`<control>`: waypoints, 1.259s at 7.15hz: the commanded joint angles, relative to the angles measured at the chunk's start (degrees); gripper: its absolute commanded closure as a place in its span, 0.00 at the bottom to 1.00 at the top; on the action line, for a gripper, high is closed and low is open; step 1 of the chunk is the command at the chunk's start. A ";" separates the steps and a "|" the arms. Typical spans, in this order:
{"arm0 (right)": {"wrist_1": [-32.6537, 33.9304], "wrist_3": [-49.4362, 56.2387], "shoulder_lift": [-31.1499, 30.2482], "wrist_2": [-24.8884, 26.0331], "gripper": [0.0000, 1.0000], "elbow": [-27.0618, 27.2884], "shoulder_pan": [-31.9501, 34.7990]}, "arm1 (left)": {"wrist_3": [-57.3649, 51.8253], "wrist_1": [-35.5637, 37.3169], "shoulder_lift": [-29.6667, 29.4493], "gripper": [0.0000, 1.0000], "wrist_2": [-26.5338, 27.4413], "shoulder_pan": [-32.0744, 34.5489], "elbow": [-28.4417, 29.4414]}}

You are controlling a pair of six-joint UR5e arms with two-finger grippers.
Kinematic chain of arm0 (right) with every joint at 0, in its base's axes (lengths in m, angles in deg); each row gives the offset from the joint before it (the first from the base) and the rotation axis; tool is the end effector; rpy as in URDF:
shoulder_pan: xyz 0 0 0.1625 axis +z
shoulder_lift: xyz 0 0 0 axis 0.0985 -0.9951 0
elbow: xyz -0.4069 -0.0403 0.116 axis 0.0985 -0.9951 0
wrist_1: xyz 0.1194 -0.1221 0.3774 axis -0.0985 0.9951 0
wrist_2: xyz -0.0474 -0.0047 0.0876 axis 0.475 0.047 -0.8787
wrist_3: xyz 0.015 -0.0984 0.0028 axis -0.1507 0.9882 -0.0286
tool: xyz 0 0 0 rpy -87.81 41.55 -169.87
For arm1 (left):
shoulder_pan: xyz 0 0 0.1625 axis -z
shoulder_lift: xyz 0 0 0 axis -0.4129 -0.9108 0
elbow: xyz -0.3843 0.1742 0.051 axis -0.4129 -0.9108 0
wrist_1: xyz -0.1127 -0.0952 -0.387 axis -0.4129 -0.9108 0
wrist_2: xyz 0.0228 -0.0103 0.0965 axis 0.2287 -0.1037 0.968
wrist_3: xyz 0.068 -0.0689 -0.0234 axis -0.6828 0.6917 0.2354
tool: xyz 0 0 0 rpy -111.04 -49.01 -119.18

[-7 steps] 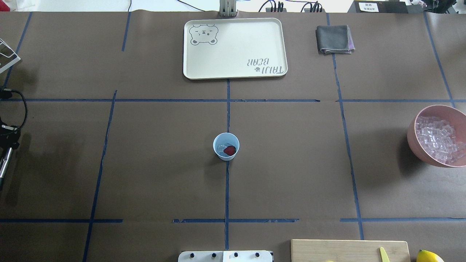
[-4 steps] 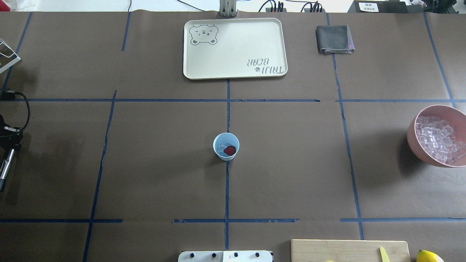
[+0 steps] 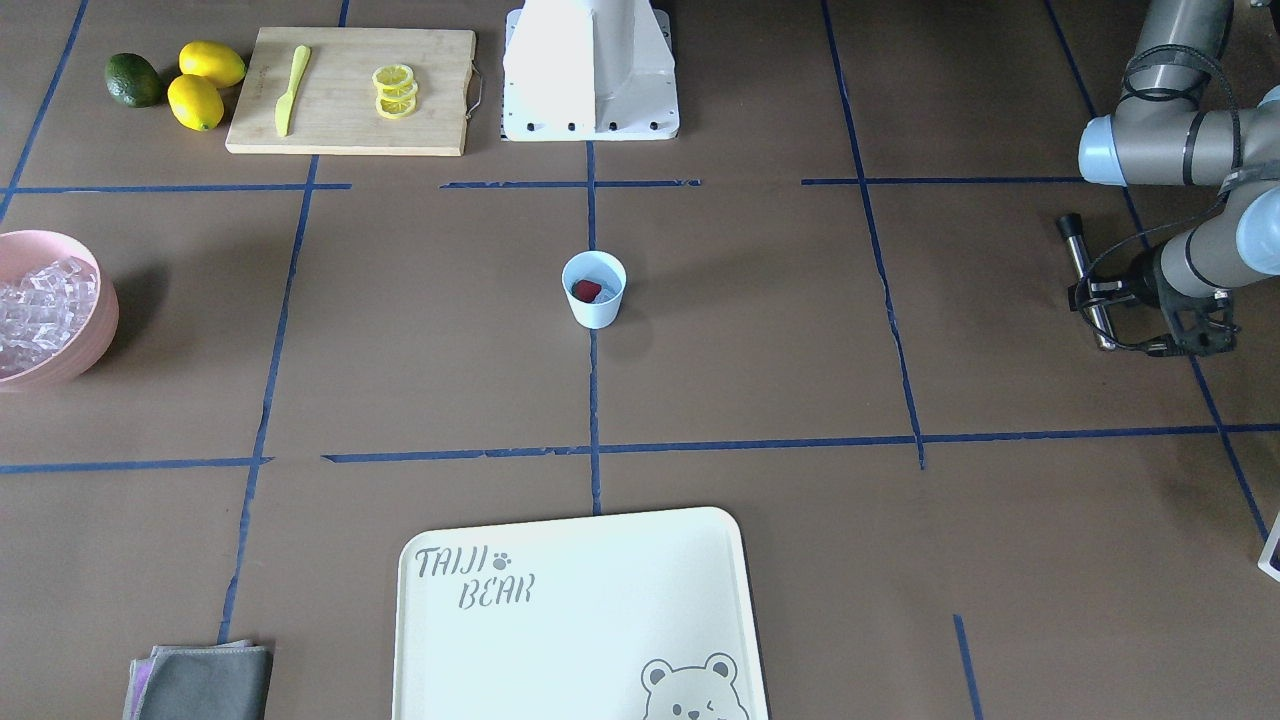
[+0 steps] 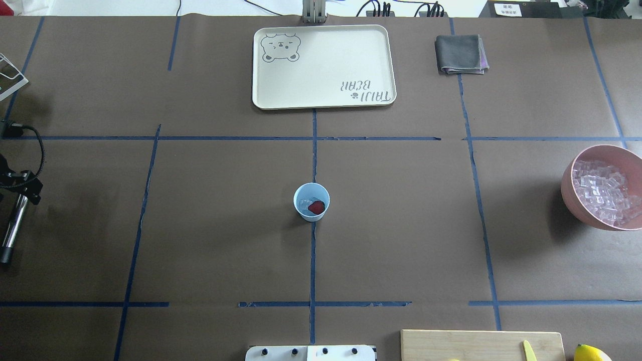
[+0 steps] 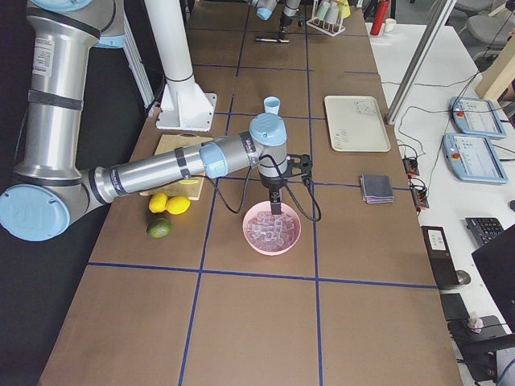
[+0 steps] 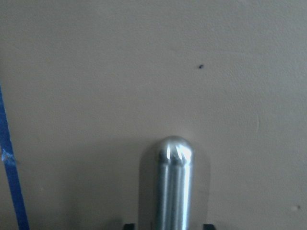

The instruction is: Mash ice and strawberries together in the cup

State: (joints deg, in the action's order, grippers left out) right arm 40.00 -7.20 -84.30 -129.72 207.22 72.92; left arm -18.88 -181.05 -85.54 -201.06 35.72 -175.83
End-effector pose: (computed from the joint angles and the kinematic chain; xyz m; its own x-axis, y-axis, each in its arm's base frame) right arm -0.0192 -0.4239 0.4966 0.6881 -0.0487 0.7239 -0.0579 0.9909 0.1217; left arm 0.1999 -0.4828 0.6446 0.7680 0.0056 -0.6405 -0.1649 0.9680 -0.1893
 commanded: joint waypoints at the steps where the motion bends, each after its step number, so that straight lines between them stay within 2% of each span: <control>1: 0.44 0.09 -0.06 -0.26 0.00 -0.28 0.00 | -0.38 0.23 3.19 0.00 -2.85 0.97 -9.08; 2: 1.23 0.26 -0.32 -0.35 0.00 -0.36 0.26 | -0.64 0.23 8.44 0.00 -3.13 3.24 -18.46; 3: 2.98 3.05 -0.93 -0.26 0.00 -0.37 0.96 | -0.64 0.84 12.14 0.00 -3.31 9.27 -26.21; 4: 7.60 9.95 -0.67 -0.26 0.00 -0.80 3.23 | -1.43 0.94 13.92 0.00 -6.35 13.60 -29.59; 5: 12.35 15.94 -0.32 -0.26 0.00 -0.98 5.52 | -11.18 1.81 15.24 0.00 -6.73 18.86 -29.80; 7: 17.21 22.21 -0.32 -0.26 0.00 -2.38 8.86 | -28.87 15.28 15.00 0.00 -6.04 27.92 -29.80; 9: 20.39 29.58 -0.32 -0.26 0.00 -4.48 13.07 | -32.98 16.93 14.91 0.00 -5.95 31.82 -25.44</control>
State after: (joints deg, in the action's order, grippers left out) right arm 58.61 17.58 -84.63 -129.98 204.27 83.36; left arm -48.99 -165.69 -70.60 -207.10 65.04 -203.91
